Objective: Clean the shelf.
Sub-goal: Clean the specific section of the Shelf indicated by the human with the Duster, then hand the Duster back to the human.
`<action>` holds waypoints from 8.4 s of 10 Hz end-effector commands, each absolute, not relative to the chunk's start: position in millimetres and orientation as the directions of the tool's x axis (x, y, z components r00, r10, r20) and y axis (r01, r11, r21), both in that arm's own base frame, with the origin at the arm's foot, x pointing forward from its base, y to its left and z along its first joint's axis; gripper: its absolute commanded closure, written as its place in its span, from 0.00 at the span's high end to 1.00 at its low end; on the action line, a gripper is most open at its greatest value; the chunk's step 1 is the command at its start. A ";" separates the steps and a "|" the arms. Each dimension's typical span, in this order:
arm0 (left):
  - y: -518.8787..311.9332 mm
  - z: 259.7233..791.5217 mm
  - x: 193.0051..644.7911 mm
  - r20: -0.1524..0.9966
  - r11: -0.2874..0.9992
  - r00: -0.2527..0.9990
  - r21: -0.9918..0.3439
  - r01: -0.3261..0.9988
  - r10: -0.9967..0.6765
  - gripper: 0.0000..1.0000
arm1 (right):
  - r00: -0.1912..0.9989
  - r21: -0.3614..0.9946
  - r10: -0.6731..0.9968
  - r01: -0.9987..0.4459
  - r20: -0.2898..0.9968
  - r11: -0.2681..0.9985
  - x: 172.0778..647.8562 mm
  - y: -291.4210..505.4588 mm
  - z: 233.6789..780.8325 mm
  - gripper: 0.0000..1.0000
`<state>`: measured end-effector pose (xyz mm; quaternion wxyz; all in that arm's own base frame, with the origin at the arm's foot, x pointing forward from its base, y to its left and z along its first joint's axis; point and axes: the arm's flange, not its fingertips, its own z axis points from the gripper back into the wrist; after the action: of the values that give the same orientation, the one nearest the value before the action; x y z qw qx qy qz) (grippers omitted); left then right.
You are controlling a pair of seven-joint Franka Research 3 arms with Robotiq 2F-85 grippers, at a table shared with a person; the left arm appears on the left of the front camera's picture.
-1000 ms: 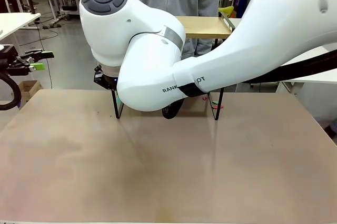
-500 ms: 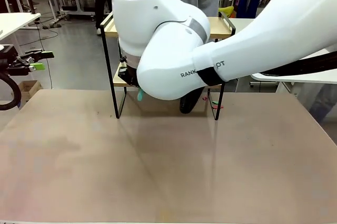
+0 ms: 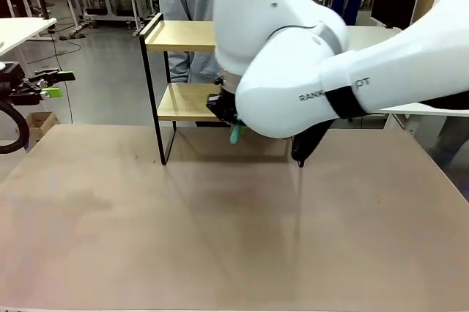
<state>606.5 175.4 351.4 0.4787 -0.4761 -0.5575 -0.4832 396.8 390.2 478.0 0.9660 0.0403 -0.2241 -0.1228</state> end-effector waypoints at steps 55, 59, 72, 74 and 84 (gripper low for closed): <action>175.4 355.4 604.5 0.993 0.081 -0.094 0.089 0.993 0.069 1.00 | 0.706 0.412 0.634 -0.704 0.315 0.578 262.3 41.9 505.6 0.13; 138.3 394.3 555.3 0.998 0.093 -0.031 0.027 0.995 0.051 1.00 | 0.617 0.395 0.693 -0.781 0.373 0.484 300.4 30.2 495.8 0.13; -21.2 397.2 397.2 0.989 0.177 0.135 -0.145 0.973 0.067 1.00 | 0.128 0.092 0.775 -0.992 0.619 0.090 395.6 1.8 503.3 0.13; -21.2 397.2 397.2 0.989 0.177 0.135 -0.145 0.973 0.067 1.00 | 0.128 0.092 0.775 -0.992 0.619 0.090 395.6 1.8 503.3 0.13; -157.1 371.0 403.9 0.992 0.115 0.110 -0.117 0.986 0.069 1.00 | 0.128 0.092 0.775 -0.992 0.619 0.090 395.6 1.8 503.3 0.13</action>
<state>396.4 -146.1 376.6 0.5501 -0.5155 -0.5019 -0.4238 396.2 0.8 501.7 0.7098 0.2444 -0.2004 0.6295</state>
